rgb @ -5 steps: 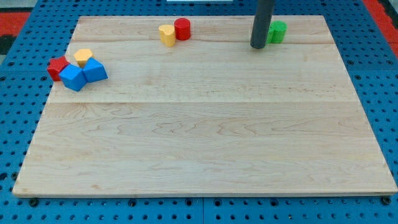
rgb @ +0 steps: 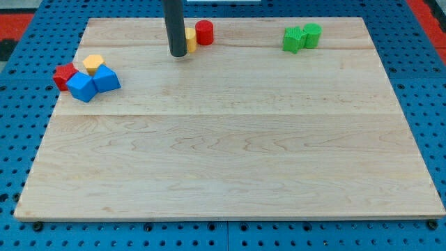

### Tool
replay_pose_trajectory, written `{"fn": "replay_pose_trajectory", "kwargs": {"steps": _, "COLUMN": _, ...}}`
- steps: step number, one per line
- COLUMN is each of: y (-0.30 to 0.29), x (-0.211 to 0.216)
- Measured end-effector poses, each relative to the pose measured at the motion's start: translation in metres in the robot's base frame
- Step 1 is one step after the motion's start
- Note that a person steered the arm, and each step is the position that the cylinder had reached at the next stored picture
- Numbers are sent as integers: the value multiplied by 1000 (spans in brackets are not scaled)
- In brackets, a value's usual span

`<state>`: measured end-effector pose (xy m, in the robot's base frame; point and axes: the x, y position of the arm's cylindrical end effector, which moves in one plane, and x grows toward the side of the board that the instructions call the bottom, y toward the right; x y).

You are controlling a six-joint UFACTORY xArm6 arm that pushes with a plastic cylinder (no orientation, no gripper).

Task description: Move the red circle and the yellow heart diagonal to each other

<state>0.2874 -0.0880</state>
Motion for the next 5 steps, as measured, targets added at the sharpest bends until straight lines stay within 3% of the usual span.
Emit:
{"fn": "replay_pose_trajectory", "kwargs": {"steps": 4, "y": -22, "x": -78}}
{"fn": "replay_pose_trajectory", "kwargs": {"steps": 5, "y": 11, "x": -78}}
